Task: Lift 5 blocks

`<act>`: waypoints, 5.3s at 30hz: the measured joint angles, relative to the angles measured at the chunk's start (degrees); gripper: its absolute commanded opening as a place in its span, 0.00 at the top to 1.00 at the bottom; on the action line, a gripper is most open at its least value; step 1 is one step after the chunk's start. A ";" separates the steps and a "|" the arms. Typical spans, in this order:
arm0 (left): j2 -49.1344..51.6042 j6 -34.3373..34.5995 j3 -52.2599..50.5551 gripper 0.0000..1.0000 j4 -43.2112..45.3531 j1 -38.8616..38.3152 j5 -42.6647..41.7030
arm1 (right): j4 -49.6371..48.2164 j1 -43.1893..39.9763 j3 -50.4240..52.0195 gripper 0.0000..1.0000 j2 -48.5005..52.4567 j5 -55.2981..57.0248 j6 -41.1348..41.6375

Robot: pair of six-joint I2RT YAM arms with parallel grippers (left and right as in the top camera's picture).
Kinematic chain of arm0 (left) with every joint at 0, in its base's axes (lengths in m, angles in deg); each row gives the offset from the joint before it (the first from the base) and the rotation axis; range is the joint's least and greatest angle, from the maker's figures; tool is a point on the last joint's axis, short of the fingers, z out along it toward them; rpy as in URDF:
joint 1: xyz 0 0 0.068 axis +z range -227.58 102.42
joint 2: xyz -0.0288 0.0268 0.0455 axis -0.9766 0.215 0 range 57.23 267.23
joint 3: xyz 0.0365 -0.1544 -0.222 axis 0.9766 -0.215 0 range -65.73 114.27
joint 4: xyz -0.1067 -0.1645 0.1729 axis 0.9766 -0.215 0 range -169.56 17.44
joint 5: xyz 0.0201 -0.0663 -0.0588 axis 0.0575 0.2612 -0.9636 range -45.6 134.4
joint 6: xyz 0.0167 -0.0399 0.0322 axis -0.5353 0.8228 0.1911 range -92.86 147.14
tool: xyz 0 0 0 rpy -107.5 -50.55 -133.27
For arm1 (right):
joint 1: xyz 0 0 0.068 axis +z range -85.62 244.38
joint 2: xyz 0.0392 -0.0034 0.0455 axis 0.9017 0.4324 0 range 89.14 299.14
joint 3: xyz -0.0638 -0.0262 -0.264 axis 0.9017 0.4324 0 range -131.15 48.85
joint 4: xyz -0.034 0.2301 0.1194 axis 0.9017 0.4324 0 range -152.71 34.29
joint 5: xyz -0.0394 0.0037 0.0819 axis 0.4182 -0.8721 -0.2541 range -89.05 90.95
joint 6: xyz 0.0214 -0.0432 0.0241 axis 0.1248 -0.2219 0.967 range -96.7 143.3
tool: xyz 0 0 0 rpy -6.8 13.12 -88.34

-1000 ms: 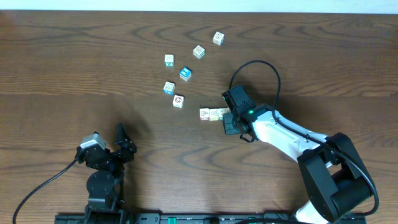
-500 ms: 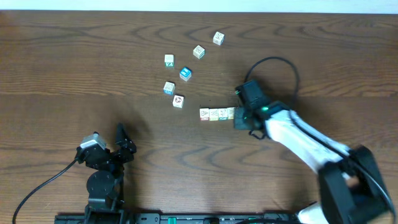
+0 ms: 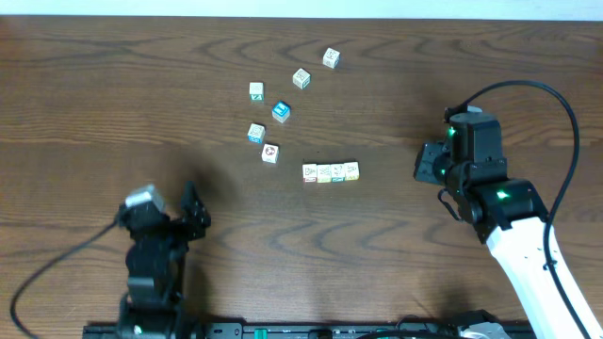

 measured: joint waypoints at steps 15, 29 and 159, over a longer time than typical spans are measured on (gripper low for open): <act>53.92 -5.05 28.46 0.24 -1.09 -2.95 -24.06 | 2.78 -2.40 0.07 0.92 -0.55 -0.68 -2.89; 70.90 -7.87 34.40 0.27 -2.75 -21.14 -9.44 | 4.17 -4.09 0.07 0.96 -0.55 -0.63 -4.13; 74.10 11.10 35.74 0.73 -3.85 -32.04 3.15 | 7.06 -4.09 0.07 0.99 -0.55 -0.63 -4.81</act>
